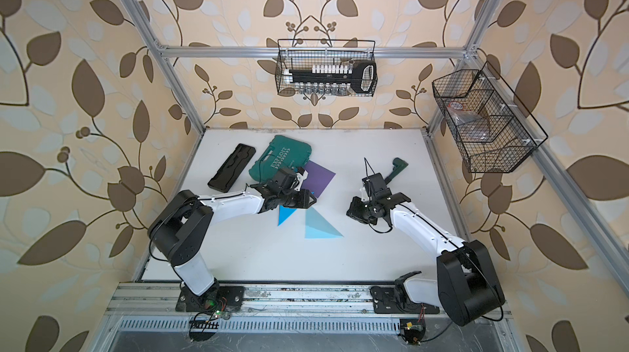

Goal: Fold the square paper diagonally
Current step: Fold the paper at the center of the board, then move the paper to the center of the board.

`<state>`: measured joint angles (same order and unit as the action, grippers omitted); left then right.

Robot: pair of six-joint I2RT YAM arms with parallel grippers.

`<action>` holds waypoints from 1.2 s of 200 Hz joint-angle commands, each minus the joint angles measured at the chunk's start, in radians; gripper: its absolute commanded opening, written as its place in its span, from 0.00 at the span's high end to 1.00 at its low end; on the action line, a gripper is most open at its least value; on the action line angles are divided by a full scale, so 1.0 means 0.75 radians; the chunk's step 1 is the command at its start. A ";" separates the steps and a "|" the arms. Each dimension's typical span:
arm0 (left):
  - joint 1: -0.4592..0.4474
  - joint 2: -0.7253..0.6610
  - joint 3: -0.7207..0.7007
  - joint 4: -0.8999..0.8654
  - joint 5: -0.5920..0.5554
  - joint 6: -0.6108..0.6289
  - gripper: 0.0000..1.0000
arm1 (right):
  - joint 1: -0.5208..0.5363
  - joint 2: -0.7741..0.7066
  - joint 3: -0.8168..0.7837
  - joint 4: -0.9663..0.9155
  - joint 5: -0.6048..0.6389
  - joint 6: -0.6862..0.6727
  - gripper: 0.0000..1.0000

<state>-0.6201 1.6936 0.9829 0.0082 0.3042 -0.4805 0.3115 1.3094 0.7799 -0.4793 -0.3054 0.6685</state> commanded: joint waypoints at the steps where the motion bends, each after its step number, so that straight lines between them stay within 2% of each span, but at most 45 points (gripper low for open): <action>1: 0.013 -0.124 0.036 -0.068 -0.029 0.042 0.55 | -0.027 0.050 0.077 0.027 -0.041 -0.078 0.70; 31: 0.015 -0.200 0.085 -0.292 -0.166 0.034 0.56 | -0.028 0.116 0.136 0.036 -0.116 -0.147 0.59; 67: 0.029 -0.298 0.061 -0.484 -0.334 -0.006 0.63 | -0.018 0.140 0.115 0.087 -0.210 -0.234 0.56; 100: 0.053 -0.413 -0.047 -0.511 -0.385 -0.043 0.65 | 0.015 0.170 0.112 0.094 -0.245 -0.292 0.48; 118: 0.081 -0.427 -0.056 -0.585 -0.388 -0.061 0.70 | 0.039 0.183 0.118 0.073 -0.239 -0.296 0.31; 164: 0.143 -0.476 -0.099 -0.661 -0.360 -0.076 0.67 | 0.092 0.208 0.117 0.054 -0.223 -0.298 0.22; 197: 0.207 -0.534 -0.100 -0.695 -0.324 -0.057 0.65 | 0.107 0.271 0.124 0.056 -0.252 -0.322 0.22; 223: 0.263 -0.557 -0.082 -0.718 -0.254 -0.023 0.66 | 0.129 0.334 0.145 0.048 -0.295 -0.350 0.38; 240: 0.284 -0.551 -0.069 -0.716 -0.156 0.003 0.65 | 0.163 0.356 0.155 0.028 -0.291 -0.375 0.44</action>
<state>-0.4290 1.2995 0.9051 -0.5064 0.0883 -0.5232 0.4026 1.5497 0.8654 -0.4271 -0.4973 0.4278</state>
